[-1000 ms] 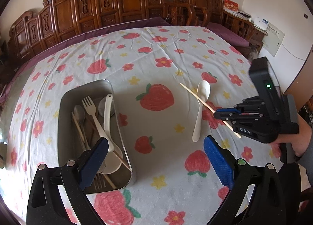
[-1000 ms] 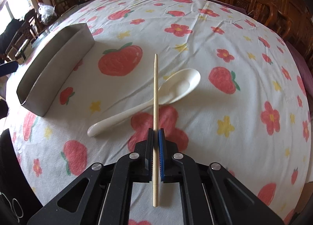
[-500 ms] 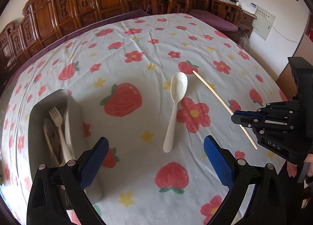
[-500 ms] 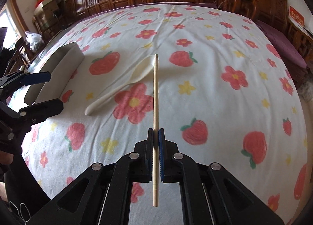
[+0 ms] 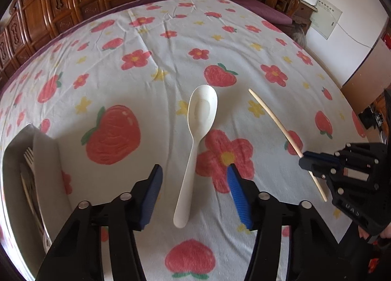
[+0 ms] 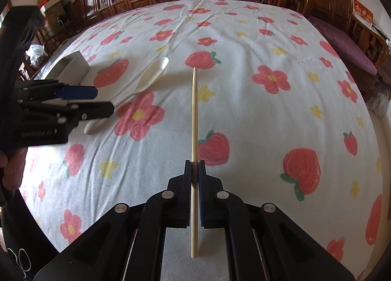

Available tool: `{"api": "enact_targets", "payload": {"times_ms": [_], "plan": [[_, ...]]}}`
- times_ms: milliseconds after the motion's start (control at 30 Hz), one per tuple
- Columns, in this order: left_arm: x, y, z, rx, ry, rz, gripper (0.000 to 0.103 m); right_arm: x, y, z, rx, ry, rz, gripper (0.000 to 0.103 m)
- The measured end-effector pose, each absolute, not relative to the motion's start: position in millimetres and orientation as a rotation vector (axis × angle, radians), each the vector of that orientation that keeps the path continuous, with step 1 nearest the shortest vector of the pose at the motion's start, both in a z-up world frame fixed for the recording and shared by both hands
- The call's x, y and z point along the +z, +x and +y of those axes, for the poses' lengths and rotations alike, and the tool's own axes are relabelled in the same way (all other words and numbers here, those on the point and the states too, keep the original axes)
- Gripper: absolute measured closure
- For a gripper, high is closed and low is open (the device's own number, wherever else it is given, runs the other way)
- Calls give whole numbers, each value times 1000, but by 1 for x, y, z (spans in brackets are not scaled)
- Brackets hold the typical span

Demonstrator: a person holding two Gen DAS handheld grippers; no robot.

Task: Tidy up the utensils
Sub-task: 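Grasp the white plastic spoon by its handle with the left tool while the right tool holds the chopstick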

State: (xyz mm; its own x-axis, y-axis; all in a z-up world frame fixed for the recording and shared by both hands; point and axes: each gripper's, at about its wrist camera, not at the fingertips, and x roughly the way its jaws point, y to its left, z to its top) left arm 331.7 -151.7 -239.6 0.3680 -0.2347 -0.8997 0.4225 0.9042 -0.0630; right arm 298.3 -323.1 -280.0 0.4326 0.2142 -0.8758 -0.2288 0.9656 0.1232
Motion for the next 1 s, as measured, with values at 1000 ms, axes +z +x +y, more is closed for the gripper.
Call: {"api": "enact_targets", "payload": {"times_ms": [1000], "plan": [[-249,346,-176,-396,318,1131,97,-282,294,-327,285,-14,1069,97]]}}
